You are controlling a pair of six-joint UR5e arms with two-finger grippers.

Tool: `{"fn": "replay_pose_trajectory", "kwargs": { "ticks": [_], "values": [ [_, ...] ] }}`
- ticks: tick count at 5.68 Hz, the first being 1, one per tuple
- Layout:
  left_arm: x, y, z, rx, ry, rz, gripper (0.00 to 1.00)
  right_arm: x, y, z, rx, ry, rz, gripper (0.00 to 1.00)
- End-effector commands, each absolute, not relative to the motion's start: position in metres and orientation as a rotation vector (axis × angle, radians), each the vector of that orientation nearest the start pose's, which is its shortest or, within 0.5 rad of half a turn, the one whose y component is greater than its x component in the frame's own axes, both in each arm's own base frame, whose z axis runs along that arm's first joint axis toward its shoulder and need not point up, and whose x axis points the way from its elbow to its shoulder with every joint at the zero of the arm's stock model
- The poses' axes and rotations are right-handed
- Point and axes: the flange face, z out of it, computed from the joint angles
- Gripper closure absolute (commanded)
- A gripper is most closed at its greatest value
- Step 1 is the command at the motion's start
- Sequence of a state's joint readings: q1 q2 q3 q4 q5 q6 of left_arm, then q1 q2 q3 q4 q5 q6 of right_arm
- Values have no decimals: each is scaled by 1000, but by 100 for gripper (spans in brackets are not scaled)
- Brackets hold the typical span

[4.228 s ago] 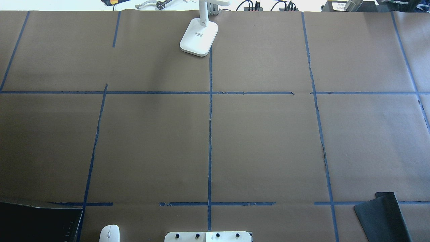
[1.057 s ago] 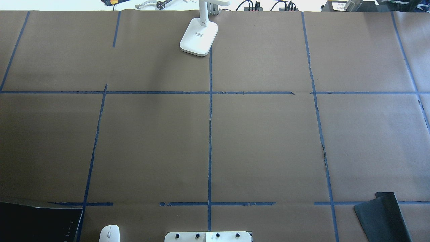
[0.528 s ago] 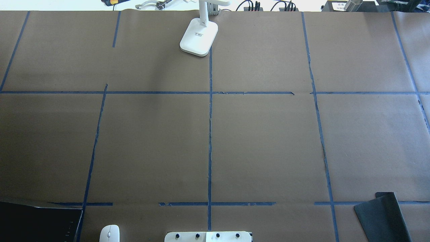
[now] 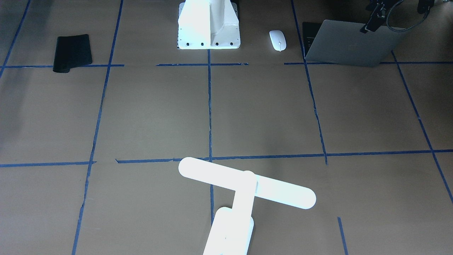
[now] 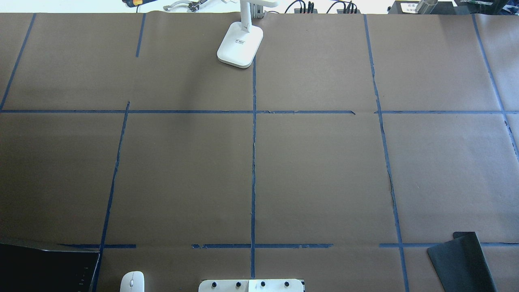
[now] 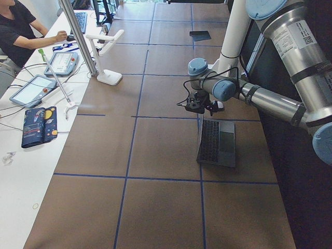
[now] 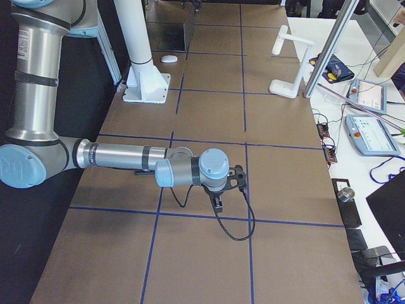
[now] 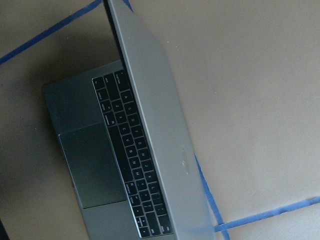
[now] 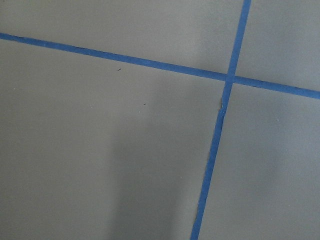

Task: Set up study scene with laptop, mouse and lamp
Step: 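Carry the open silver laptop with the left gripper onto the table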

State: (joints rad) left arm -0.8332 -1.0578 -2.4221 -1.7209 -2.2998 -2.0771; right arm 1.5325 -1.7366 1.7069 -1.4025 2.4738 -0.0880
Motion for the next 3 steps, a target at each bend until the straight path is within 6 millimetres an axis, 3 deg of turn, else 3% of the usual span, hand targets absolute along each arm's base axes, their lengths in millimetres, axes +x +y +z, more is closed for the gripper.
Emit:
{"fn": "replay_pose_trajectory", "kwargs": {
  "ticks": [1,3],
  "values": [
    [141,-252,434,-669,582,-1110,0,39,-433,637,159,-898,-182,0],
    [159,-244,447,-682,548,-1053,0,39,-433,632,169,-887,-188,0]
  ]
}}
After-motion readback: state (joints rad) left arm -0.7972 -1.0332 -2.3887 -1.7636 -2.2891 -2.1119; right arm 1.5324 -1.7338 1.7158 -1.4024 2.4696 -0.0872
